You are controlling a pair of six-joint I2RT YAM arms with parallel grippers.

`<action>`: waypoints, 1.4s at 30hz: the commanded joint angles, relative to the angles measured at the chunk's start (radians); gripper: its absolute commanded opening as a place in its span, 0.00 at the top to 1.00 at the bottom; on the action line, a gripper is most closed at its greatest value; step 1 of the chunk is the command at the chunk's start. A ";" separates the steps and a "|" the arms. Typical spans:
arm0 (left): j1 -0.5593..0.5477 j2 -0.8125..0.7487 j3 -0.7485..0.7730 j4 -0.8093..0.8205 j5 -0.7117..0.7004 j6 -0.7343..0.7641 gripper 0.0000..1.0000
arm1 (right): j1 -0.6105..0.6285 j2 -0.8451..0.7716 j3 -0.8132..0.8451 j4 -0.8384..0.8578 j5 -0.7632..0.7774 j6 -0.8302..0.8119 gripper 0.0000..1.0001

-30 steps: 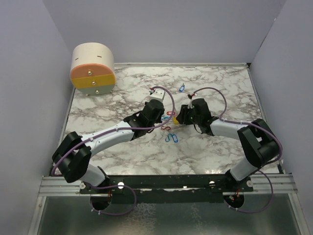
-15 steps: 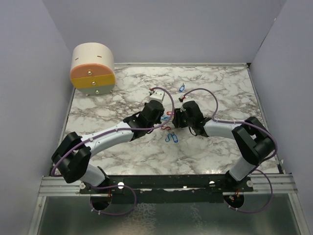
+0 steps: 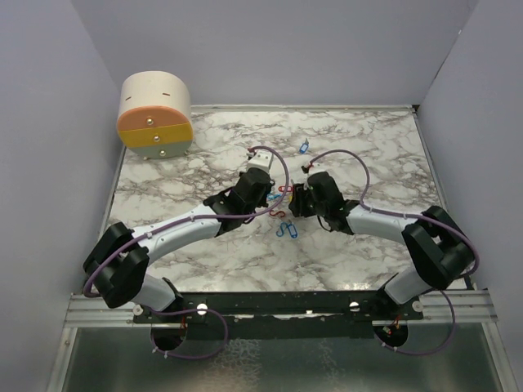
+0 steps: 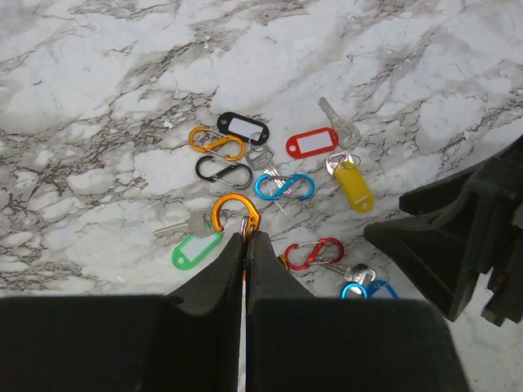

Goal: Put the keys on the keyring

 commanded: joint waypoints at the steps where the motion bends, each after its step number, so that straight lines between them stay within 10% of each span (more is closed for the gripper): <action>1: 0.007 -0.040 -0.014 0.013 -0.003 0.001 1.00 | 0.009 -0.092 -0.071 -0.028 -0.056 0.097 0.56; 21: 0.007 -0.060 -0.030 0.020 -0.002 0.002 1.00 | 0.009 -0.075 -0.219 0.137 -0.278 0.326 0.60; 42: 0.014 -0.069 -0.047 0.023 -0.005 0.008 1.00 | 0.009 -0.031 -0.174 0.176 -0.170 0.350 0.61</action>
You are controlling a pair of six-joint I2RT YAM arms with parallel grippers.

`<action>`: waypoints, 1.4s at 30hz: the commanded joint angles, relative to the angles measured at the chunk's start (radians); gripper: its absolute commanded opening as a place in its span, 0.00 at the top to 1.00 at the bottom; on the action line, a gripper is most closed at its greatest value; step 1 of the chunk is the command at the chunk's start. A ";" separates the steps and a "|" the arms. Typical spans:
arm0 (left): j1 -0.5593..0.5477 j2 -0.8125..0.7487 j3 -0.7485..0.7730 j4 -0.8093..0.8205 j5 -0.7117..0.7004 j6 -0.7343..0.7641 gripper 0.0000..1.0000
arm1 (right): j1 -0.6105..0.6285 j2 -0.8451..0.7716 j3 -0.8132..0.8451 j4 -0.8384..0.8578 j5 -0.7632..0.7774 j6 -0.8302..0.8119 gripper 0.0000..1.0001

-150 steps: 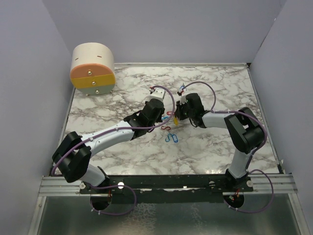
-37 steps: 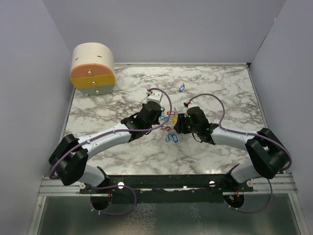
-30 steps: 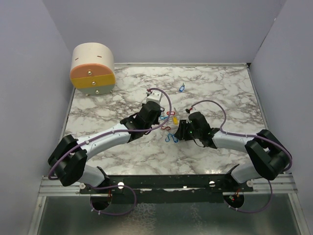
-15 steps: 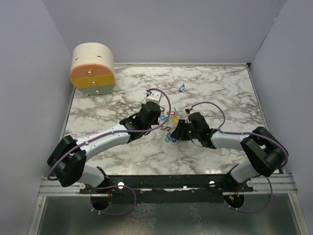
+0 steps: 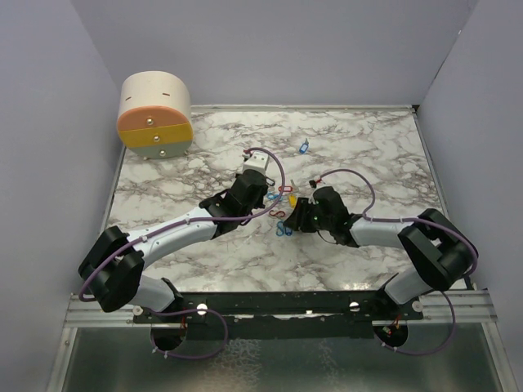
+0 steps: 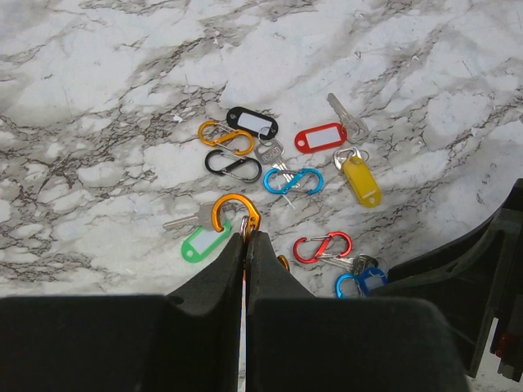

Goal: Put the keys on the keyring

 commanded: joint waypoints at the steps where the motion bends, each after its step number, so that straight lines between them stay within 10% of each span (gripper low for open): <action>1: 0.005 -0.031 -0.012 0.022 -0.004 0.008 1.00 | 0.007 0.016 0.031 0.017 0.065 0.000 0.61; 42: 0.017 -0.028 -0.023 0.027 -0.001 0.006 1.00 | 0.007 0.055 0.060 -0.022 0.151 -0.022 0.86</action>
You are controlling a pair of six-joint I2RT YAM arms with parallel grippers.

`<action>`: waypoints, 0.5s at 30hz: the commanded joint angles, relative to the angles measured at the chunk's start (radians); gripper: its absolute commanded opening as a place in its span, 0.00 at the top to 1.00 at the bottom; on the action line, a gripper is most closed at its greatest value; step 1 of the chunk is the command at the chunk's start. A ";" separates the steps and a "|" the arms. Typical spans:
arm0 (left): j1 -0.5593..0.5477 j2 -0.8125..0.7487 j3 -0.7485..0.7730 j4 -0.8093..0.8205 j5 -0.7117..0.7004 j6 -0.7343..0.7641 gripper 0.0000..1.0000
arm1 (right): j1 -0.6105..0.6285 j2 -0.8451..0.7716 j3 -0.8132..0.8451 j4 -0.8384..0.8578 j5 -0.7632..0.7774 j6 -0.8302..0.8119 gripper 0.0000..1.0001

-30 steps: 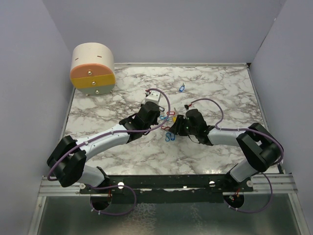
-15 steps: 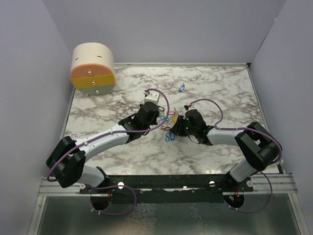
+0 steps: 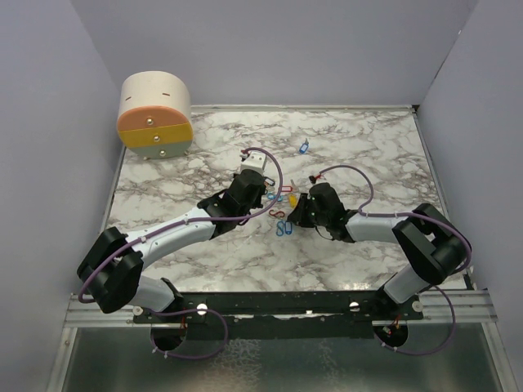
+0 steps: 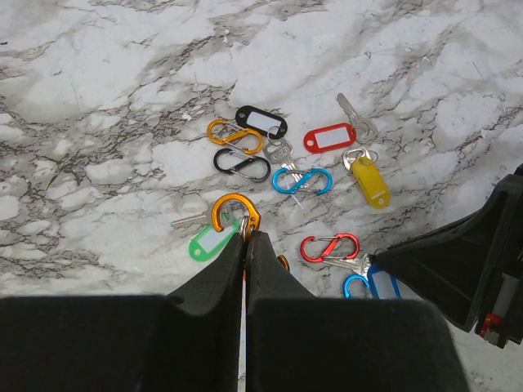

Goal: Put the keys on the keyring

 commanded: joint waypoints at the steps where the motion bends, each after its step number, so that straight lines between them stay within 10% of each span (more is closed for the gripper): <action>1: 0.004 -0.017 -0.010 0.022 -0.001 0.006 1.00 | 0.007 -0.002 -0.001 -0.003 0.046 -0.011 0.88; 15: 0.004 -0.001 0.000 0.026 0.024 -0.001 1.00 | 0.007 -0.154 -0.072 0.168 0.025 -0.284 0.99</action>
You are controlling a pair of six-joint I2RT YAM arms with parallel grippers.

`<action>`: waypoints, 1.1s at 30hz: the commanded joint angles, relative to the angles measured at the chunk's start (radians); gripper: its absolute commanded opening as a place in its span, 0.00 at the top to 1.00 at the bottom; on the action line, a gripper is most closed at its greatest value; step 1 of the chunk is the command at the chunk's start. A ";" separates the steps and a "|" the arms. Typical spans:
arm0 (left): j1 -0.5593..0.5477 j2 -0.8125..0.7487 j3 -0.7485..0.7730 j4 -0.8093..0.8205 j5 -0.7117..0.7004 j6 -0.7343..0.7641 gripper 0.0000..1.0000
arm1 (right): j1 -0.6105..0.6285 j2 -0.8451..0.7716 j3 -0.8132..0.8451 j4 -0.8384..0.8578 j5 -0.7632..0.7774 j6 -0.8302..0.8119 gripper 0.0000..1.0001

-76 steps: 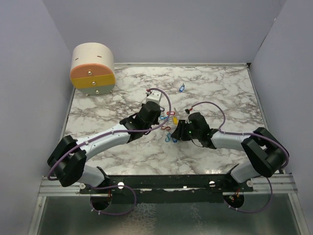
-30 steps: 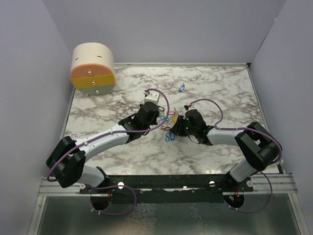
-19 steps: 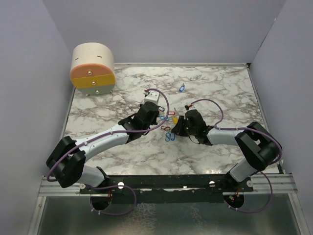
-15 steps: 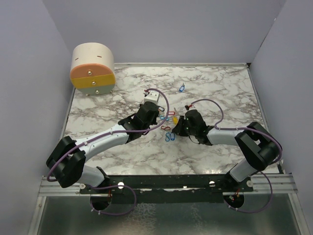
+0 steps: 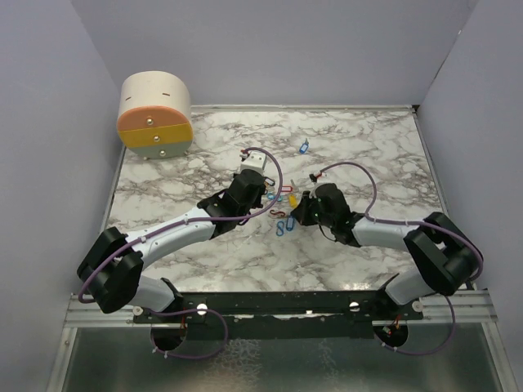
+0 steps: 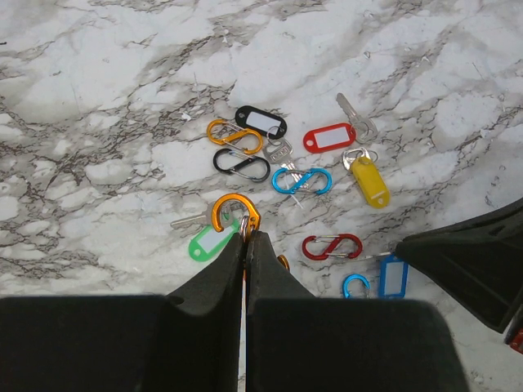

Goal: Put the keys on the keyring

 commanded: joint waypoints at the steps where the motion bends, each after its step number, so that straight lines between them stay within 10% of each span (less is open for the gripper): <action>1: 0.003 0.001 0.001 0.027 0.026 -0.003 1.00 | 0.007 -0.108 -0.052 0.151 -0.006 -0.164 0.99; 14: -0.070 0.037 0.025 0.033 0.035 0.027 1.00 | 0.007 -0.260 -0.212 0.461 -0.163 -0.353 0.99; 33: -0.185 0.103 0.090 0.059 0.044 0.045 1.00 | 0.007 -0.321 -0.257 0.482 -0.206 -0.398 0.99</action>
